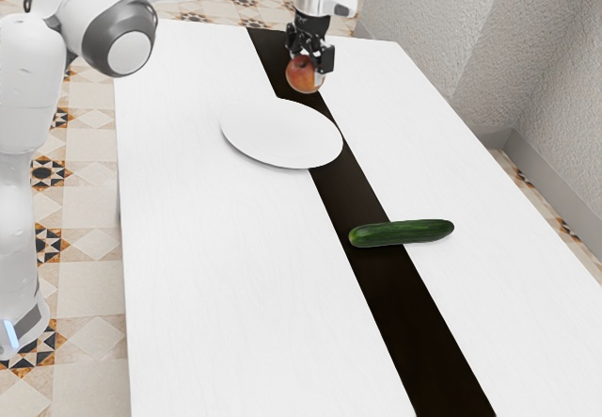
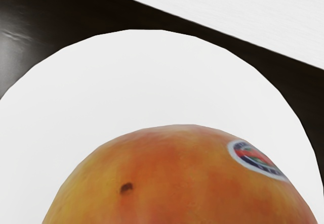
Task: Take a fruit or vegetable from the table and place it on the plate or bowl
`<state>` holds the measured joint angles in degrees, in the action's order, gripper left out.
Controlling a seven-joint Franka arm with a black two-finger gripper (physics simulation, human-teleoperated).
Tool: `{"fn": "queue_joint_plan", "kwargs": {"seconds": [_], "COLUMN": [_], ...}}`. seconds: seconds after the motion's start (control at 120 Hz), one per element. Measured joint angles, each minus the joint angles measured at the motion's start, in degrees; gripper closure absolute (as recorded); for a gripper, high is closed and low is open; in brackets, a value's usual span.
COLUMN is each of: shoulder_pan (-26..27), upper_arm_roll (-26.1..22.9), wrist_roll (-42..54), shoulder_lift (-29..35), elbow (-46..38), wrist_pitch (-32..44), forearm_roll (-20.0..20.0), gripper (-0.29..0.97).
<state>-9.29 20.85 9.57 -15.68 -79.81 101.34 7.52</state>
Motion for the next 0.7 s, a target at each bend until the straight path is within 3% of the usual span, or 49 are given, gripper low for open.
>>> {"fn": "queue_joint_plan", "kwargs": {"seconds": [0.167,0.258,0.342,0.7], "shoulder_pan": [-1.0,-1.0,-1.0,-2.0], "upper_arm_roll": [-0.5,-0.8,-0.9,-2.4], "wrist_roll": [0.4,0.7,1.0,1.4], "shoulder_lift": [-1.3,-1.4,-1.5,-2.2], "elbow": [0.8,0.9,0.8,0.8], "wrist_pitch": [0.2,0.2,0.1,-0.1], "forearm_roll": [0.2,0.4,0.7,0.8], "gripper": [0.34,0.14,0.07,0.01]}}
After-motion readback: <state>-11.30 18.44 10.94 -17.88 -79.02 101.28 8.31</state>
